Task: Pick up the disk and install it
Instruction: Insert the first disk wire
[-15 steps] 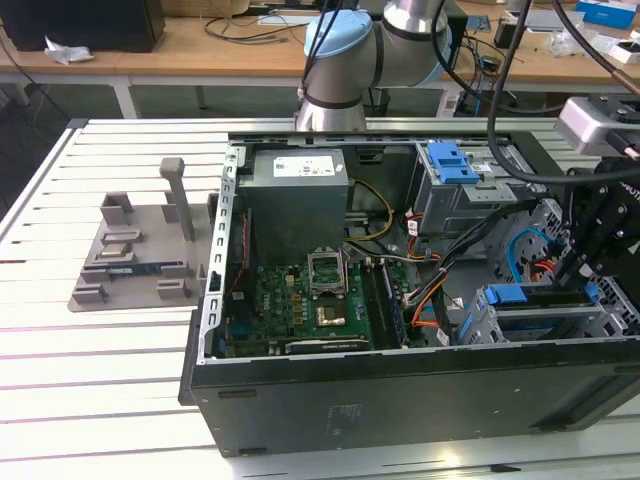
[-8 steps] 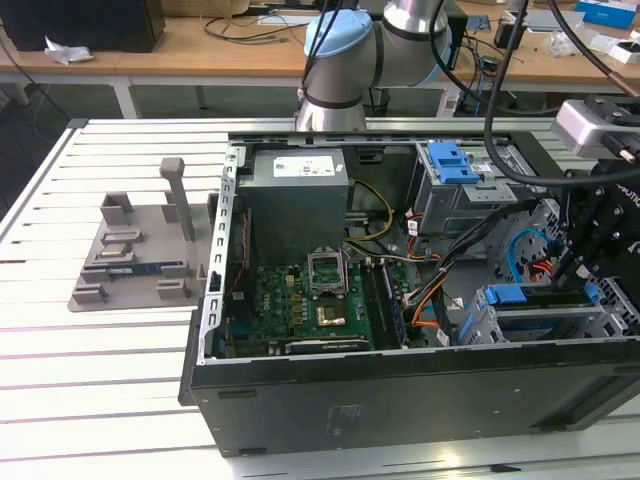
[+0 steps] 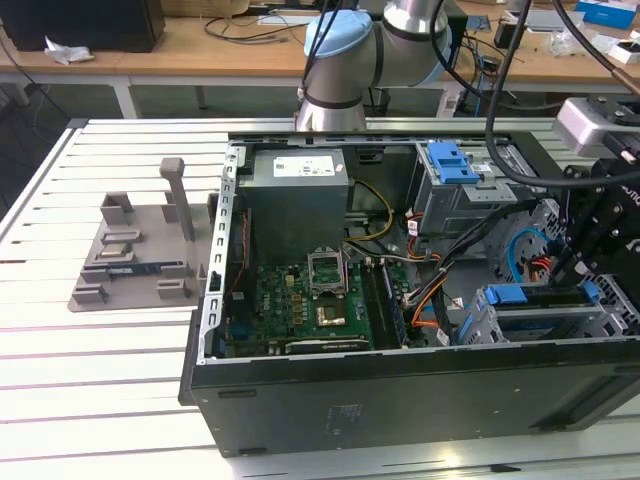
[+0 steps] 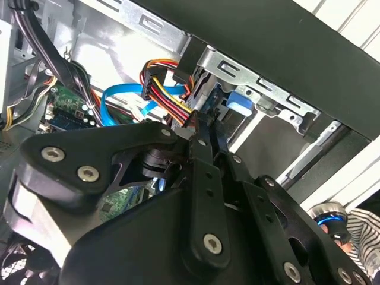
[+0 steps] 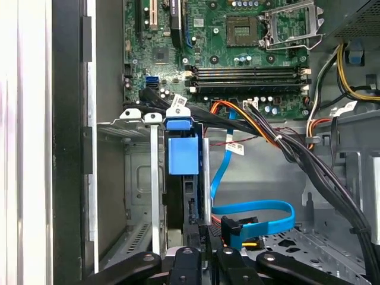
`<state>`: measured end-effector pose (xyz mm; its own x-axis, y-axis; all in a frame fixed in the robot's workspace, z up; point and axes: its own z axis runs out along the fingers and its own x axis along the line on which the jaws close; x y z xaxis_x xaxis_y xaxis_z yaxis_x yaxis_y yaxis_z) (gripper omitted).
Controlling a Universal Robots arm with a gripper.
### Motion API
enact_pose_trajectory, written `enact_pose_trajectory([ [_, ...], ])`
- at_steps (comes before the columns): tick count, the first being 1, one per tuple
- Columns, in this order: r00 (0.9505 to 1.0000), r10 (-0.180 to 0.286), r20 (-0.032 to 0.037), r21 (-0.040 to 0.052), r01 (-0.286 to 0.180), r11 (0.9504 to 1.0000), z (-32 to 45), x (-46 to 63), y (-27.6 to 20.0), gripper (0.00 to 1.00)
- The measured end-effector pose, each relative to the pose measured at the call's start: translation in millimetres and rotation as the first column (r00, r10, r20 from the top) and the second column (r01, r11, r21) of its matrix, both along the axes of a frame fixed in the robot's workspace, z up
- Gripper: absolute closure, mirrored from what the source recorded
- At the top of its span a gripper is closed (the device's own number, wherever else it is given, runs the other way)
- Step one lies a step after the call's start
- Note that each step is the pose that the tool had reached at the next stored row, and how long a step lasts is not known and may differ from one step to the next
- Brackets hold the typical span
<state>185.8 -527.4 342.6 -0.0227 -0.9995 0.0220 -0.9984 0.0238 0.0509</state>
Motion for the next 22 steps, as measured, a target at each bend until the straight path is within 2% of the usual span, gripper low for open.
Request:
enact_pose_trajectory([
  [8, 1.0, 0.0, 0.0, 0.0005, 0.0, 1.0, 1.4, 0.0, -2.4, 0.83],
  [13, 1.0, 0.0, 0.0, 0.0027, 0.0, 1.0, 1.6, 0.0, -6.0, 0.83],
  [14, 1.0, 0.0, -0.0005, 0.0048, 0.0, 1.0, 0.8, 0.0, -6.1, 0.83],
  [15, 1.0, 0.0, -0.0019, 0.0112, 0.0, 0.9999, -0.7, -0.1, -6.0, 0.83],
  [17, 1.0, 0.0, -0.0023, 0.0151, 0.0, 0.9999, -1.2, 0.0, -6.0, 0.83],
  [22, 1.0, 0.0, -0.0024, 0.0157, 0.0, 0.9999, 0.7, 0.0, -7.2, 0.83],
])
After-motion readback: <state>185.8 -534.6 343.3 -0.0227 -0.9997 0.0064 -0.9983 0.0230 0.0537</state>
